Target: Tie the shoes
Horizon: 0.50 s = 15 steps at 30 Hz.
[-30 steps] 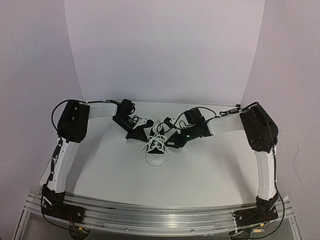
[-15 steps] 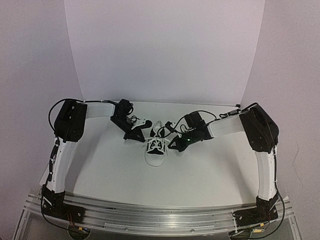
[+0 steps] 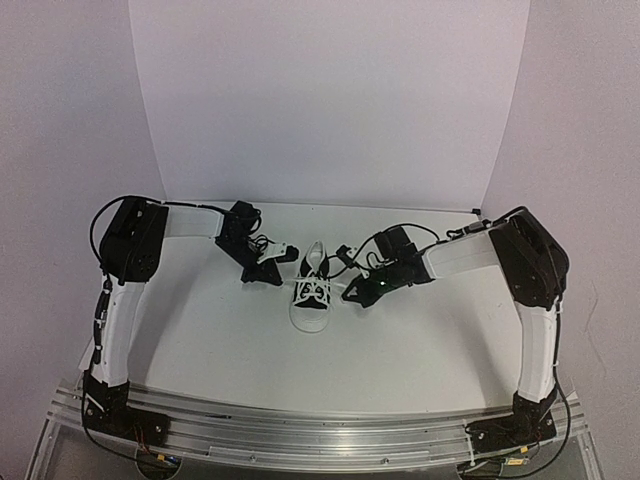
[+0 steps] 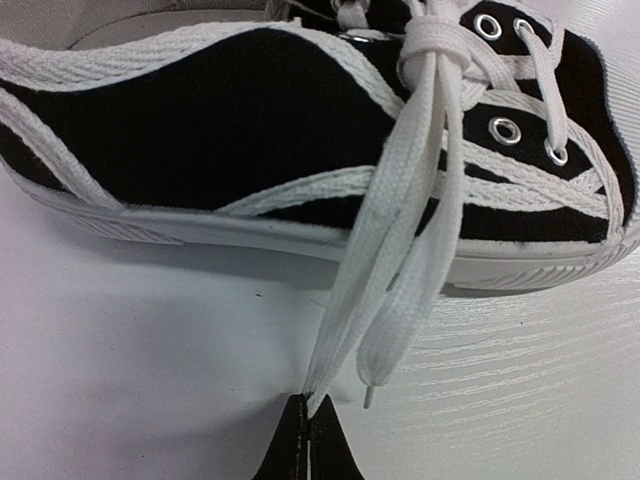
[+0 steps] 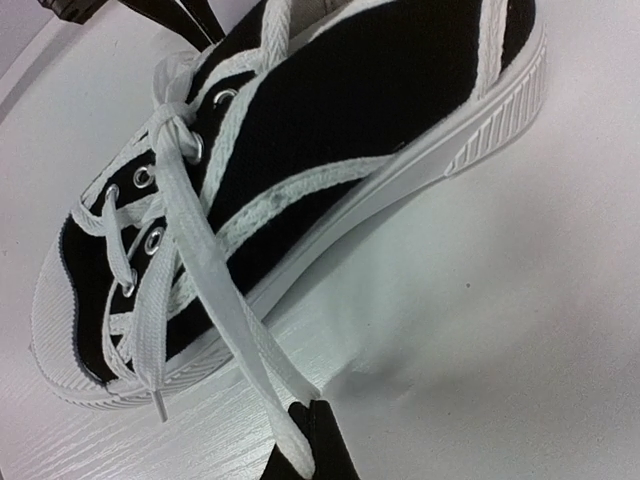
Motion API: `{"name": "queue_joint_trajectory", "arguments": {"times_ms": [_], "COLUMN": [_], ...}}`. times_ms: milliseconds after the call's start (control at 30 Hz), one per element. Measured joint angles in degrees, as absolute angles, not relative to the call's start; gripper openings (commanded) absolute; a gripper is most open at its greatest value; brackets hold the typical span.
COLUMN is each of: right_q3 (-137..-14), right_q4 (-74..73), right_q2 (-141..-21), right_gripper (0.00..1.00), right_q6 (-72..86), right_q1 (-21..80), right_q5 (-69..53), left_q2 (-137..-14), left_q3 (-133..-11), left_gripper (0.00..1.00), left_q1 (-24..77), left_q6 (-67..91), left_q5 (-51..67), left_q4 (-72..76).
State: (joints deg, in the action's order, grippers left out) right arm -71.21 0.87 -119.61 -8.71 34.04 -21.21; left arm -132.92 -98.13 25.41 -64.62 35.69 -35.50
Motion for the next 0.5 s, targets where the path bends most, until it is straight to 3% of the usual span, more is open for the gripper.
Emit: {"name": "queue_joint_trajectory", "arguments": {"times_ms": [367, 400, 500], "right_q3": [-69.0, -69.0, -69.1], "right_q4": [0.8, 0.8, 0.6], "right_q2": [-119.5, -119.5, -119.5], "right_gripper": [0.0, 0.02, 0.25], "right_q6": [-6.7, -6.7, -6.8], "right_q1": [33.1, 33.1, 33.0], "right_q5": [-20.5, -20.6, -21.0], "left_q2": [-132.9, -132.9, -132.8], "left_q3": [-97.7, -97.7, -97.6], "left_gripper": [0.01, 0.05, 0.42], "left_q1": [25.1, 25.1, 25.1], "left_q6": [-64.4, -64.4, -64.0], "left_q5": [35.5, 35.6, 36.6], "left_q4": [-33.9, -34.0, -34.7]}}
